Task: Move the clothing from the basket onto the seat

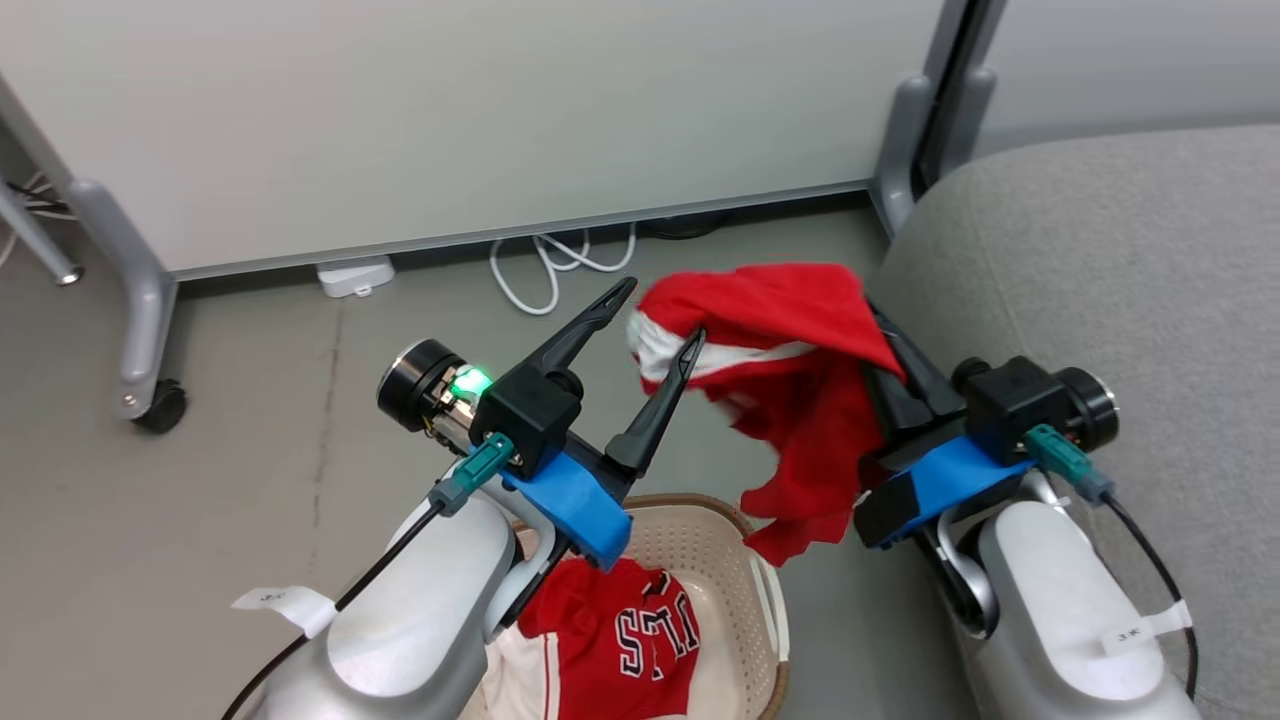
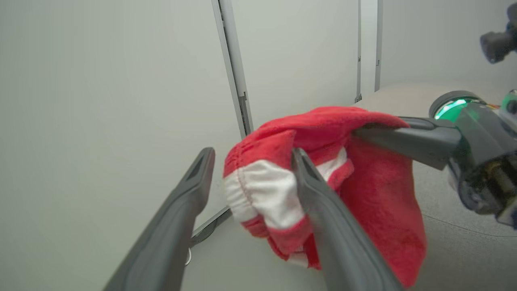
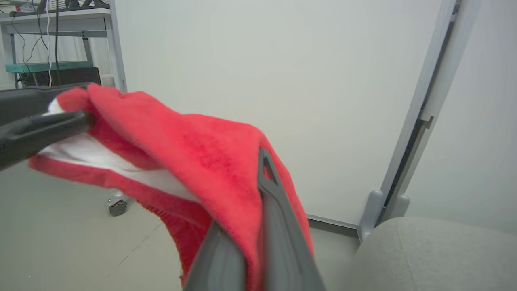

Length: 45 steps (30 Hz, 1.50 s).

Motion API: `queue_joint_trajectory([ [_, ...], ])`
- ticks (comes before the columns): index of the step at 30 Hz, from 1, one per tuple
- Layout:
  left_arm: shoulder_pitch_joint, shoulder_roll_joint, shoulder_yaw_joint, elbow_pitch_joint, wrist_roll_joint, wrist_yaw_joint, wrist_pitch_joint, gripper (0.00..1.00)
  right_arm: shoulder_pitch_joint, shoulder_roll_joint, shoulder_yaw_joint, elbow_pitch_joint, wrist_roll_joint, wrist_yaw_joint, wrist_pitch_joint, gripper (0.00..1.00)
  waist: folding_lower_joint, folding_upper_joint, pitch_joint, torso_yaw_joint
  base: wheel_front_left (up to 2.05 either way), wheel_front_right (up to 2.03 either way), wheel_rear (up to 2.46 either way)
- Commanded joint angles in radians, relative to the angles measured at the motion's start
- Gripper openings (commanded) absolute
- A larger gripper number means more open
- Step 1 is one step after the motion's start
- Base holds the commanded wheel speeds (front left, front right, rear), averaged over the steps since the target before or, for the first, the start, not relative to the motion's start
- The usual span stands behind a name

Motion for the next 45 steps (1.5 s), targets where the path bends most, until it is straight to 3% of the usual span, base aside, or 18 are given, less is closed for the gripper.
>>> queue_joint_trajectory([
  [1,0.019,0.004,0.003,-0.003,0.007,-0.002,-0.004,1.00,0.012,-0.006,-0.009,-0.009,-0.006,0.000,-0.001,0.00,0.0000,0.0000,0.011,-0.020,0.00,0.00,0.00],
  [13,0.039,0.014,0.015,-0.030,0.018,0.001,-0.004,1.00,0.067,-0.015,-0.131,-0.109,-0.011,0.000,-0.001,0.00,0.0000,0.0000,0.061,-0.157,0.00,0.00,0.00],
  [28,0.032,0.004,-0.003,-0.037,0.030,-0.001,-0.004,1.00,0.170,-0.004,-0.210,-0.224,-0.005,0.000,-0.001,0.00,0.0000,0.0000,0.092,-0.323,0.00,0.00,0.00],
  [39,0.020,-0.002,-0.006,-0.035,0.035,-0.001,-0.004,1.00,0.252,0.002,-0.266,-0.282,-0.005,0.000,-0.001,0.00,0.0000,0.0000,0.105,-0.366,0.00,0.00,0.00],
  [45,0.010,0.007,0.002,-0.039,0.043,-0.001,-0.004,1.00,0.196,-0.007,-0.275,-0.310,-0.005,0.000,-0.001,0.00,0.0000,0.0000,0.127,-0.366,0.00,0.00,0.00],
])
